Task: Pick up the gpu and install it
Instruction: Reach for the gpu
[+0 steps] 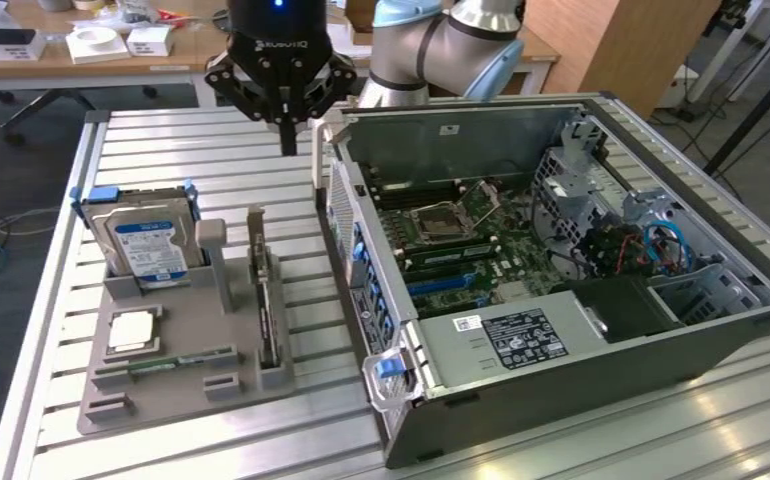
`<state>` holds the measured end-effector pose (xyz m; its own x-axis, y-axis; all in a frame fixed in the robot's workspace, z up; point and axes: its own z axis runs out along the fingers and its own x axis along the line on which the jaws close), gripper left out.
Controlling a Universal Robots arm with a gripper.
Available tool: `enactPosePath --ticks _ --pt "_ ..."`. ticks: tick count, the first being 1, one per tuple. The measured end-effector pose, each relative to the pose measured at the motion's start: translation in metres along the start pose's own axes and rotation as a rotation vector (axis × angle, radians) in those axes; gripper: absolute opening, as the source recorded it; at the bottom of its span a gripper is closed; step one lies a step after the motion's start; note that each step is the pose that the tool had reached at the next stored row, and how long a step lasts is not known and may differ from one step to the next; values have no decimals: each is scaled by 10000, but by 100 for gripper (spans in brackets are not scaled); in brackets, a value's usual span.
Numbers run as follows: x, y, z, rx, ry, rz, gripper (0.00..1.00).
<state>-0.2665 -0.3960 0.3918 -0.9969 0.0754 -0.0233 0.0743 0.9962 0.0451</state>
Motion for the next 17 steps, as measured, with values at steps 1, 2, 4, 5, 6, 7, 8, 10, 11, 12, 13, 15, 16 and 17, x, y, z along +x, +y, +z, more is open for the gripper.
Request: enactPosePath --ticks 1,2,4,5,6,7,8,10,11,12,13,15,16,17 --pt "19 -1 0 0 0 1 10" --pt "37 -3 1 0 -1 1 10" --pt "77 -5 0 0 0 2 10" --pt "100 -7 0 0 0 2 10" --pt "125 -9 1 0 0 2 10" --pt "149 -10 0 0 0 1 10" --pt "171 -12 0 0 0 2 10" --pt "213 -15 1 0 0 1 10" --pt "232 -17 1 0 0 1 10" --pt "251 -18 1 0 0 1 10" --pt "270 -19 2 -1 0 2 10" --pt "302 -21 2 0 0 3 10" --pt "318 -22 2 0 0 3 10" --pt "333 -24 3 0 0 2 10"
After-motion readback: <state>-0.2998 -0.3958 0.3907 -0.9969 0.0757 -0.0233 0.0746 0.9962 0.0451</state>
